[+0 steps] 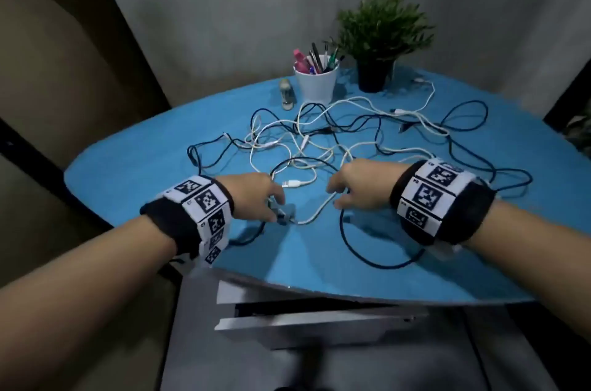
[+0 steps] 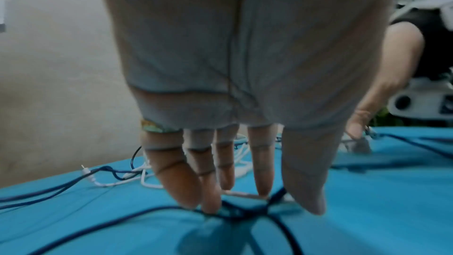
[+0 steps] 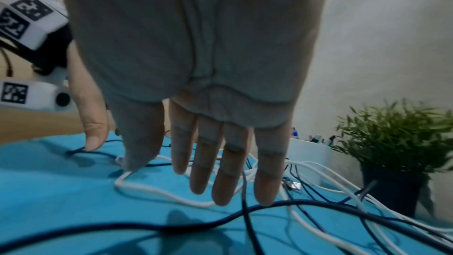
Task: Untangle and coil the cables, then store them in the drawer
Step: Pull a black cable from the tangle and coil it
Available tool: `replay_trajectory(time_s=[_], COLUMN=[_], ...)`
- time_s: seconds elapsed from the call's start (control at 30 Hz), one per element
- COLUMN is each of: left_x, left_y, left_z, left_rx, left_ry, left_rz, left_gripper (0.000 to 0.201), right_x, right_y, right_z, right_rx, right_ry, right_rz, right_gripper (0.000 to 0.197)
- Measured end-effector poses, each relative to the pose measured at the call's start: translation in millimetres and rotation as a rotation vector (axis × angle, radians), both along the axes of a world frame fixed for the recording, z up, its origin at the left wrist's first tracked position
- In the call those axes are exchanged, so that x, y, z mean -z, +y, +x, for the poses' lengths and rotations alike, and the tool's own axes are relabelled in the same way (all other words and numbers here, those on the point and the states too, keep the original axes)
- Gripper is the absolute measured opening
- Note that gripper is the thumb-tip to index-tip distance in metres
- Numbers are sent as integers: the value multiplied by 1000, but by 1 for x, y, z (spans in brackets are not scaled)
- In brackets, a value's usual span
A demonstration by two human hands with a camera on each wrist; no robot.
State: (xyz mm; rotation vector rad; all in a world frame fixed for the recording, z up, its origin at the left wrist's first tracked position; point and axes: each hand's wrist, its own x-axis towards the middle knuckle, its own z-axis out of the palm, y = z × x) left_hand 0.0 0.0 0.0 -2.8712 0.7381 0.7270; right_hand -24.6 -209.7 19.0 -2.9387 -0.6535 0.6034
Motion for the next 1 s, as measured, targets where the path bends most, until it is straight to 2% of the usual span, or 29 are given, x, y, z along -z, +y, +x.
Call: replay_trajectory(time_s=[0.1,0.17,0.27,0.37,0.47,0.6,0.7,0.8,0.87,1.0], left_x=[30,41,45,44,32,6,-15,-33,-42,-47], left_y=[7,7,4,6,14,25,34,40,41,34], left_z=[-11,-20,-38,-59,-75,-88,-92,-94,-94,-99], left_rx=[32,24,20,-37,-130,-266,-347,-370,-366,-320], left_ry=[-77,-175,-296,-346,-430,-598,-614,-571,-535,-518], left_rz=[25,-32,-119,-226,-494,-1012,-1439,-1704,-1788,-1723], left_gripper=[42,33,17,10,5,5,19,18,15,16], right_x=[22,33,41,41,40,44,44,38,26,-2], right_y=[9,16,22,23,19,8,0,-5,-3,23], right_z=[-11,-24,-46,-70,-85,-89,-80,-72,-67,-66], right_rx=[-42,-60,-83,-56,-20,104,203,241,221,196], right_ry=[-16,-42,-93,-103,-128,-155,-170,-148,-193,-294], right_rz=[-117,-152,-210,-216,-202,-119,-102,-102,-32,466], right_gripper=[45,47,44,35,21,25,33,34,48,55])
